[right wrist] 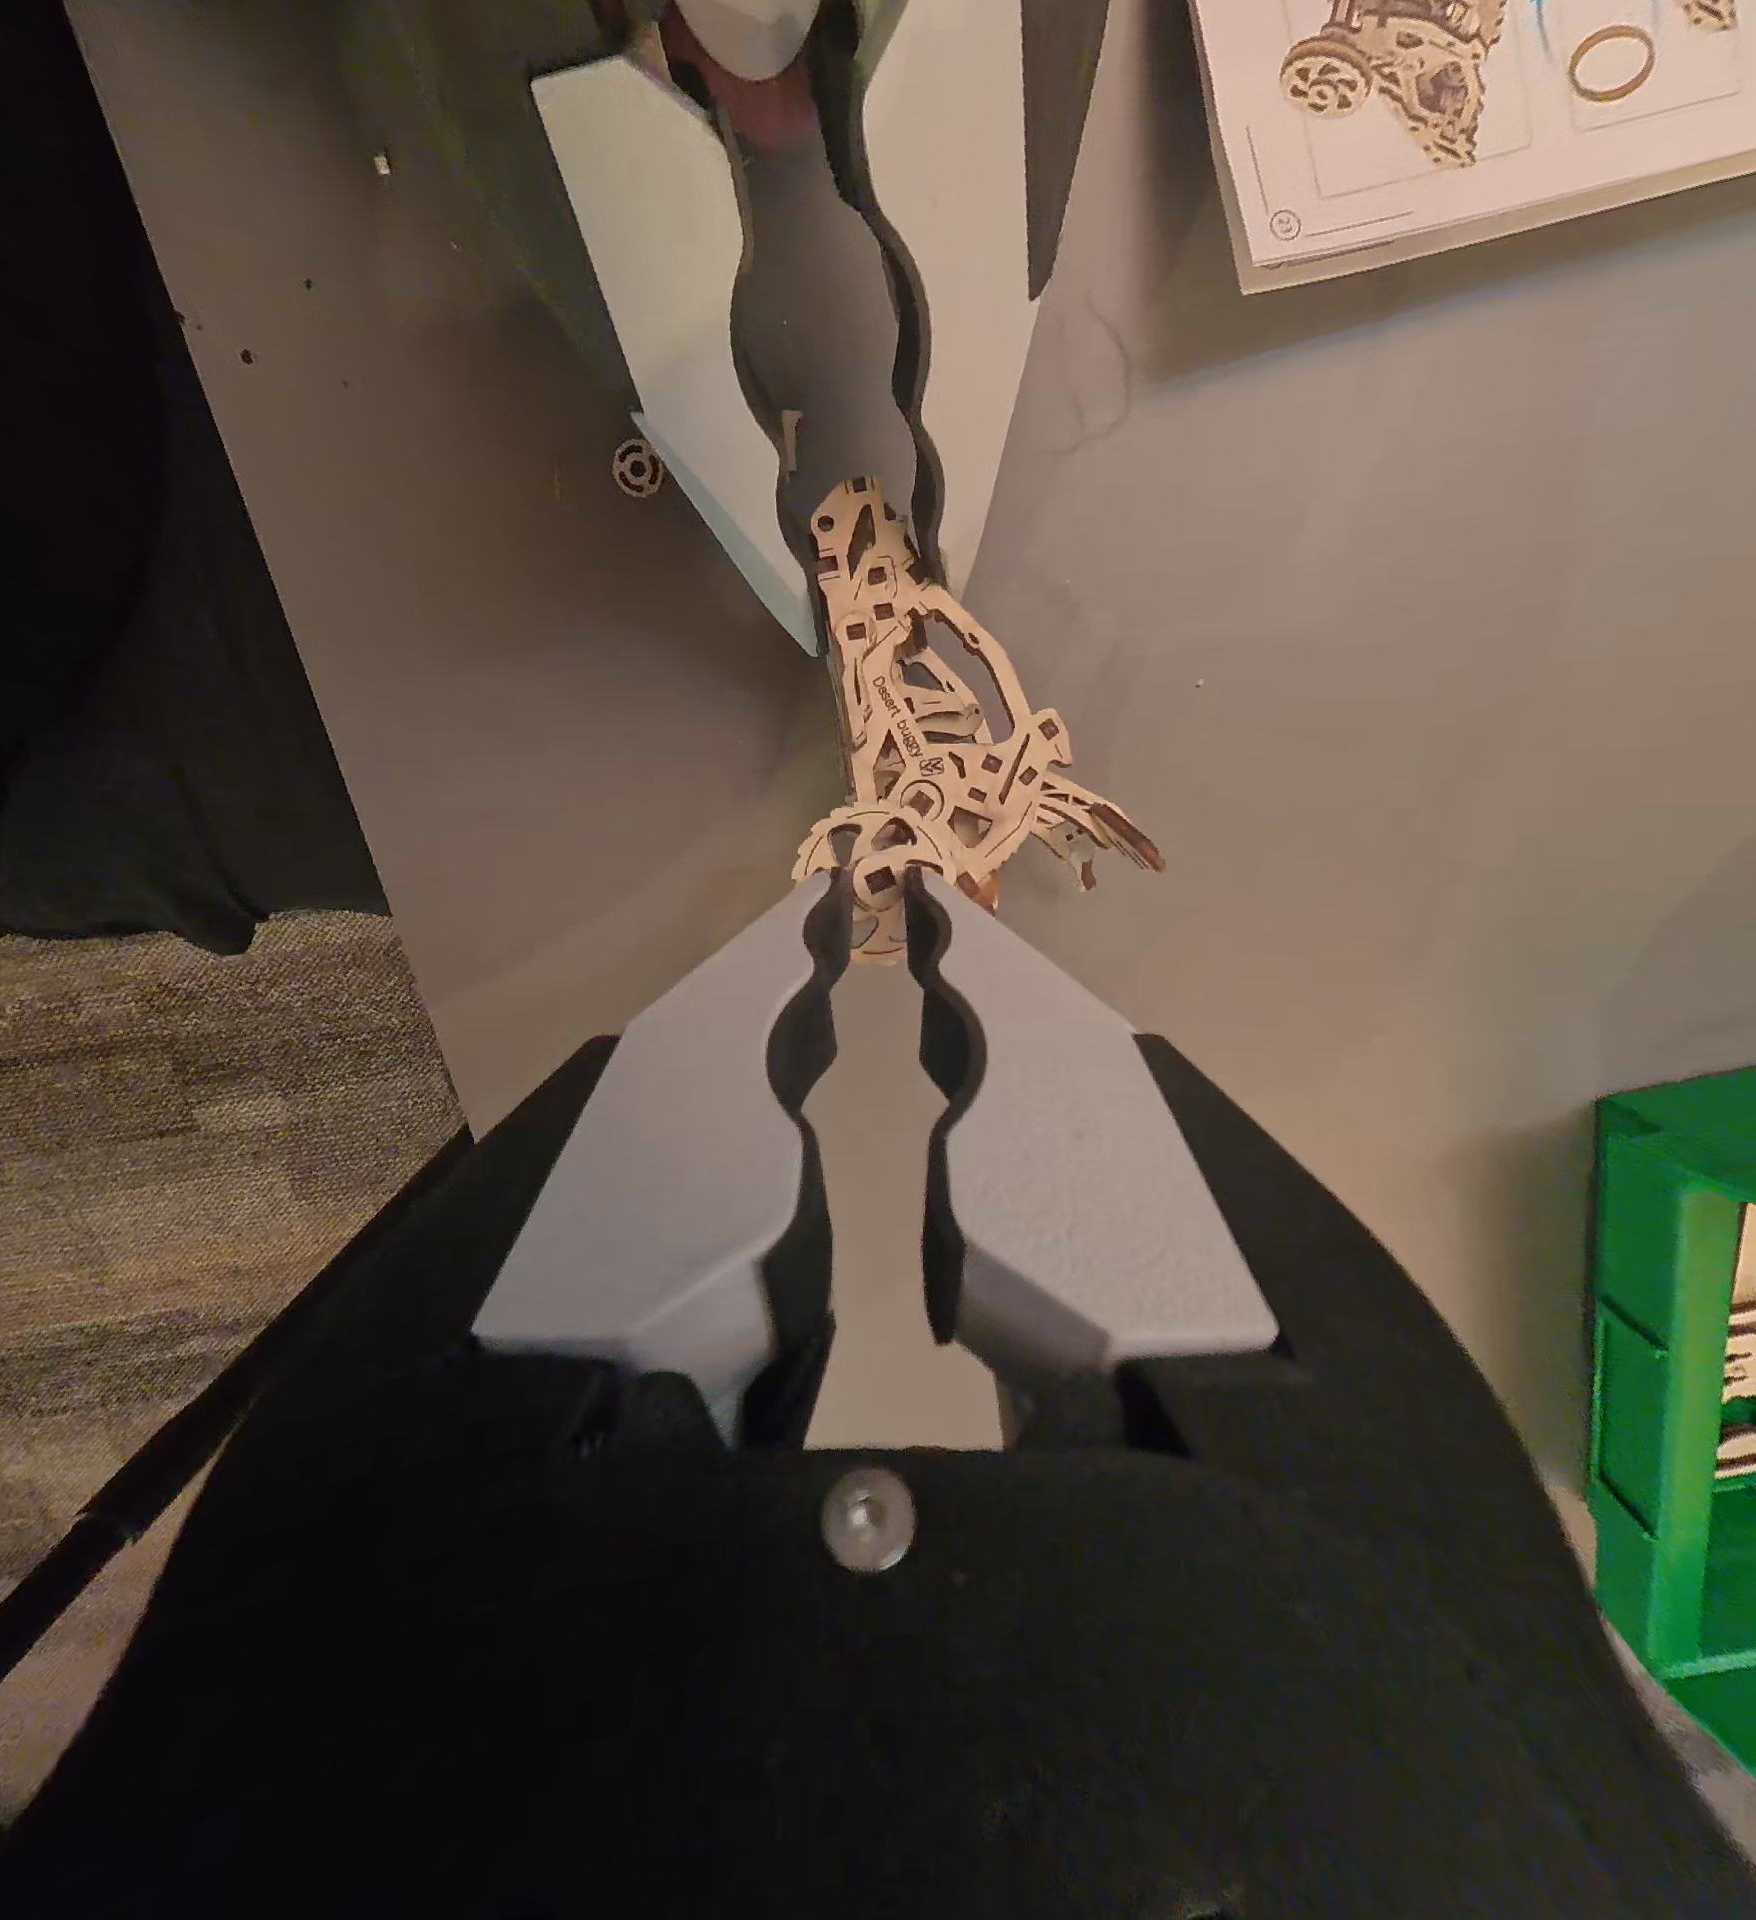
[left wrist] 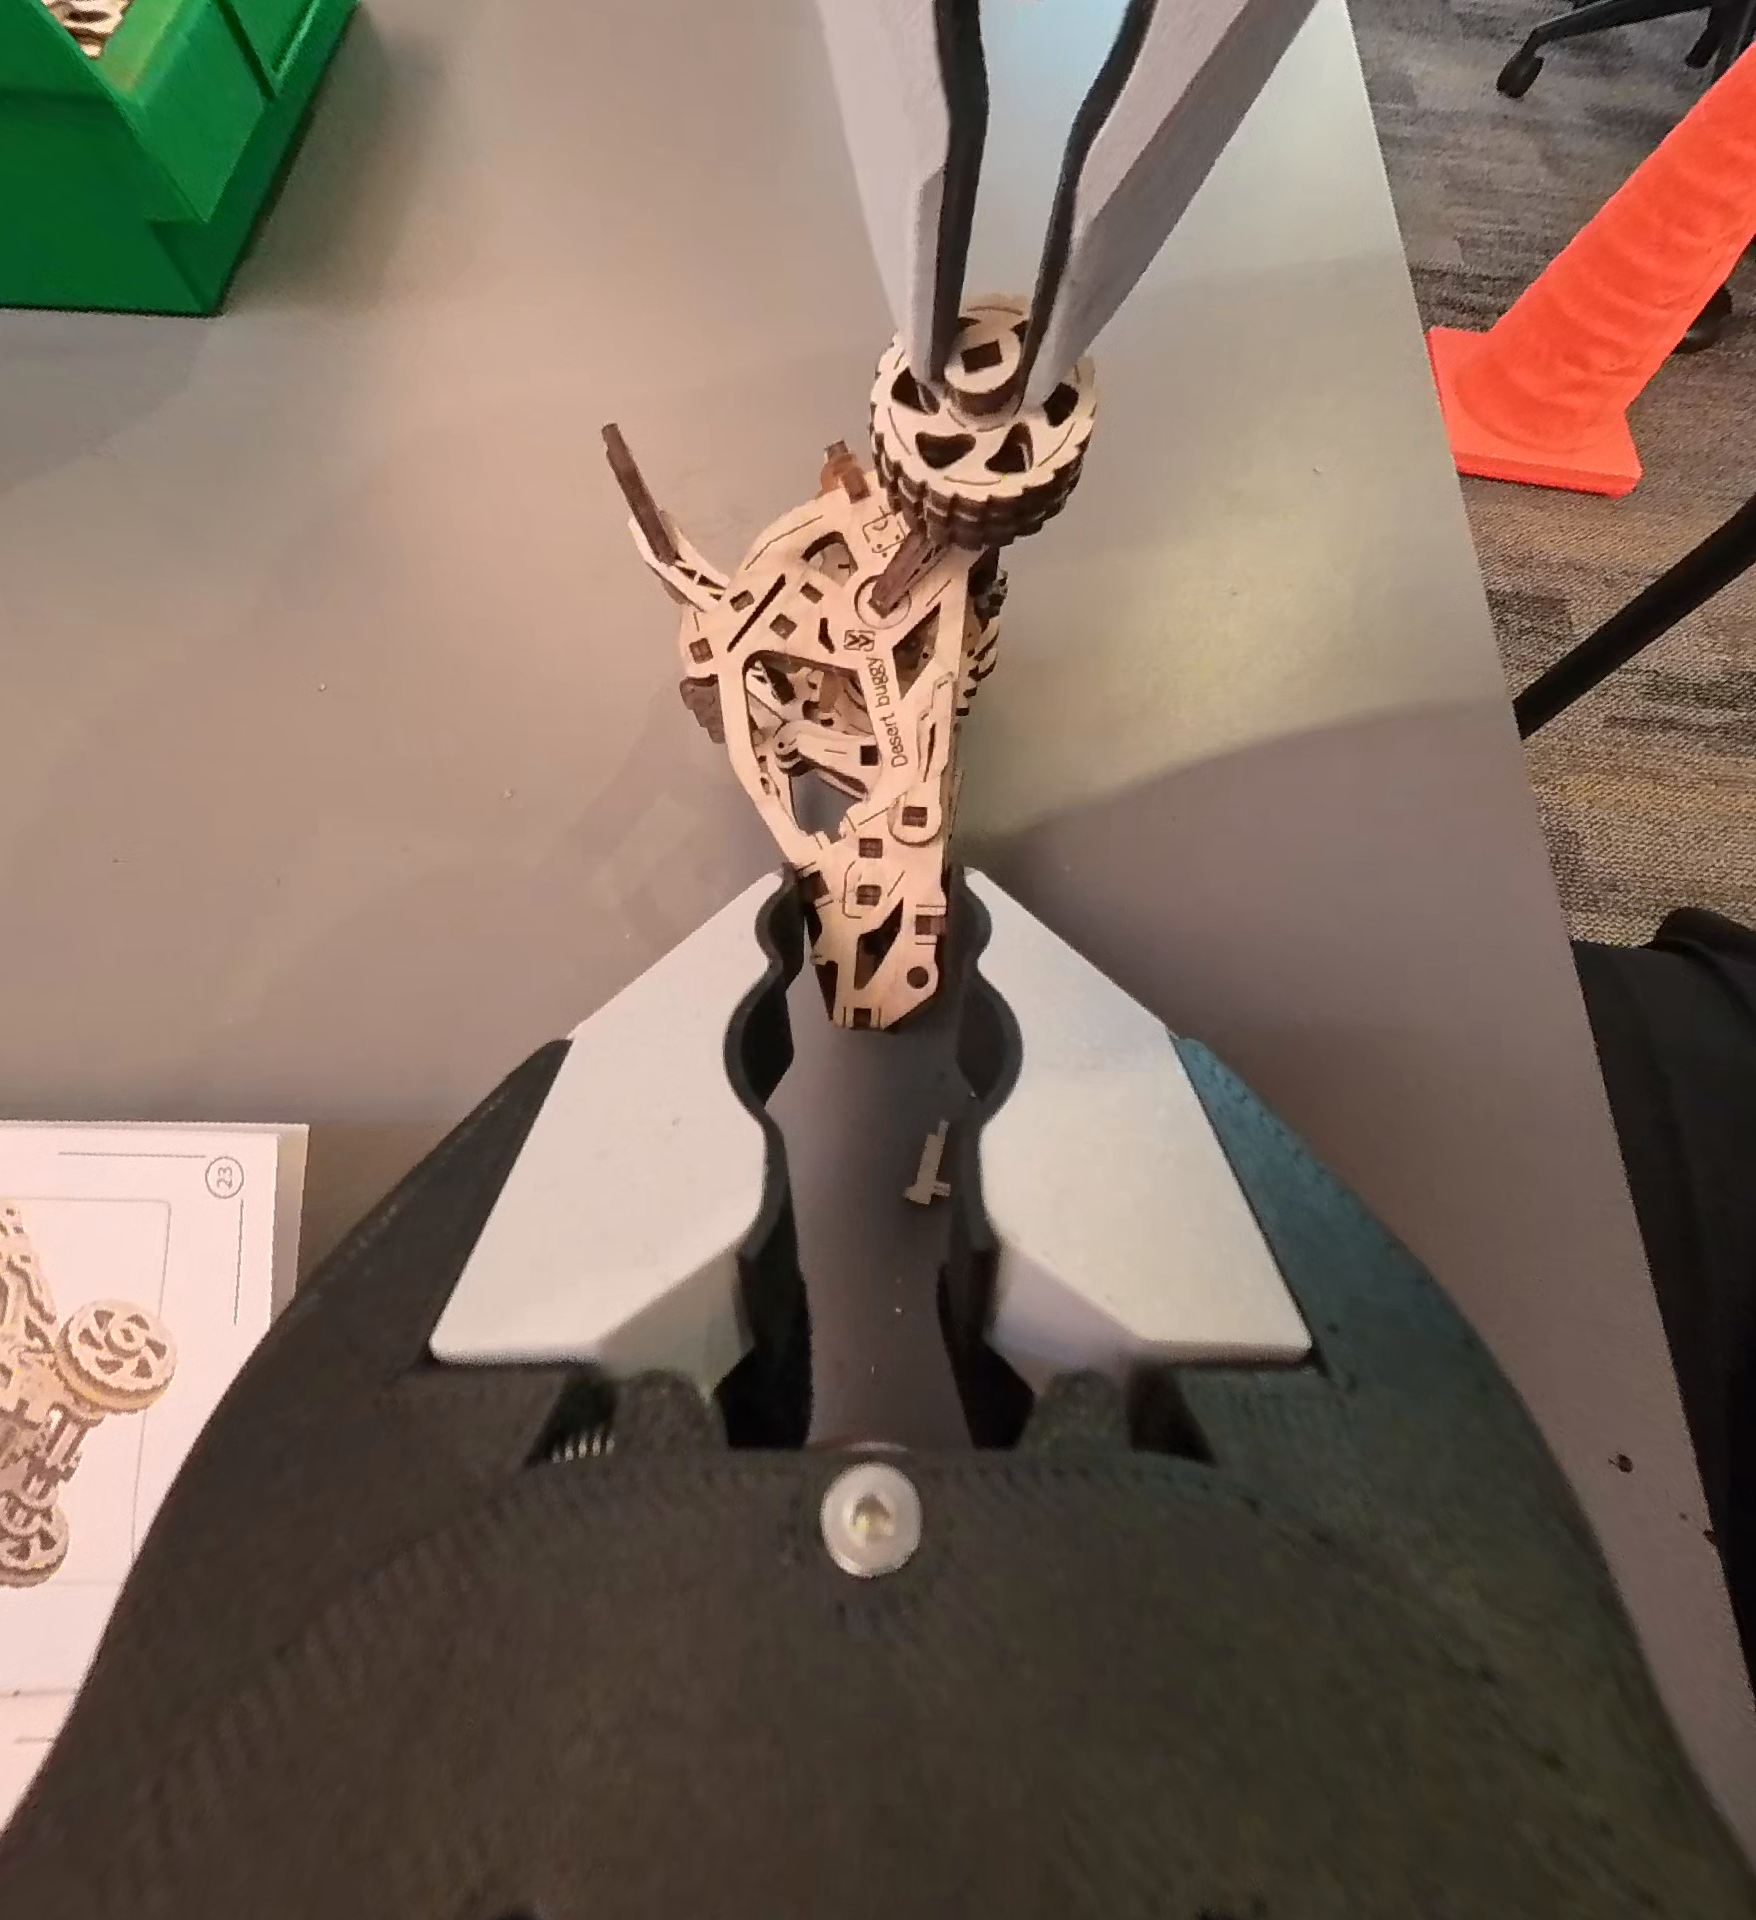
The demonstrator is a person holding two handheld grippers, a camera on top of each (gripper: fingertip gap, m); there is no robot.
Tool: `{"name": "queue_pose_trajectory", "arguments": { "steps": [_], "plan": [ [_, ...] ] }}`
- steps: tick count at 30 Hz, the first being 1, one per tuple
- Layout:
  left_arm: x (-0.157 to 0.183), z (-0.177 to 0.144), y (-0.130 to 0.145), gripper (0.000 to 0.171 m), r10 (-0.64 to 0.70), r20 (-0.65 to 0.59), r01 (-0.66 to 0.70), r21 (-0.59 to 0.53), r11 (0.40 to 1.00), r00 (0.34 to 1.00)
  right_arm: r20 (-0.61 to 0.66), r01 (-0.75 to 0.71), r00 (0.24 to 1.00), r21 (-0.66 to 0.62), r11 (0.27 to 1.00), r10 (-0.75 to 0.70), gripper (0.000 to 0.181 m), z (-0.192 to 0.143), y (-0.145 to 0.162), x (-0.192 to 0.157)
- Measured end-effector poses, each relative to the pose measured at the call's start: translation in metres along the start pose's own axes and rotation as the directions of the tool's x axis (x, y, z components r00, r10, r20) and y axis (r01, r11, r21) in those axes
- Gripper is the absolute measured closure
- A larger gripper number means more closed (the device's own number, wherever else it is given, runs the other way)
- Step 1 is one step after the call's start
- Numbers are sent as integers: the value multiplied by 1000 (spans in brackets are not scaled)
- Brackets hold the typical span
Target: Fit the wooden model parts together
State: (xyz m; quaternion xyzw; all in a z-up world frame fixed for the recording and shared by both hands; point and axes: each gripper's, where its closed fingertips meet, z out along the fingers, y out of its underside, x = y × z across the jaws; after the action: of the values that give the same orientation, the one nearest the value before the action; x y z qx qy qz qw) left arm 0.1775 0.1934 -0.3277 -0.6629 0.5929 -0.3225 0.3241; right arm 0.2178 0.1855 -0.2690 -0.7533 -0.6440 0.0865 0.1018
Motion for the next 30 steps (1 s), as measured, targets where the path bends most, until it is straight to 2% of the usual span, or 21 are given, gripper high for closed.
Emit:
{"name": "queue_pose_trajectory", "arguments": {
  "steps": [10, 16, 20, 23, 25, 27, 30],
  "plan": [
    [0, 0, 0, 148, 1, 0, -1, -5, 1000, 1000, -63, 0, 998, 78, 997, 5, 172, 1, -1, -2],
    [0, 1, 0, 148, 2, -5, -2, -3, 1000, 1000, -68, -12, 998, 78, 997, 17, 172, 0, -1, -3],
    [0, 1, 0, 148, 1, -7, -1, -1, 1000, 1000, -9, -106, 994, 104, 989, 108, 159, -1, -3, -8],
    [-1, 1, -1, 148, 8, 0, -8, -1, 1000, 1000, -14, -195, 980, 146, 970, 199, 148, -4, -1, -2],
    [-1, 0, -1, 148, 15, 6, -15, 1, 1000, 1000, 54, -334, 942, 258, 907, 332, 148, -14, -6, 1],
    [-1, 0, -1, 148, 24, 12, -24, 3, 1000, 1000, 160, -519, 854, 346, 782, 496, 148, -21, -5, 9],
    [-1, -1, -2, 148, 45, 31, -45, 4, 999, 998, 304, -702, 710, 362, 613, 635, 146, -12, 7, 9]
  ]
}}
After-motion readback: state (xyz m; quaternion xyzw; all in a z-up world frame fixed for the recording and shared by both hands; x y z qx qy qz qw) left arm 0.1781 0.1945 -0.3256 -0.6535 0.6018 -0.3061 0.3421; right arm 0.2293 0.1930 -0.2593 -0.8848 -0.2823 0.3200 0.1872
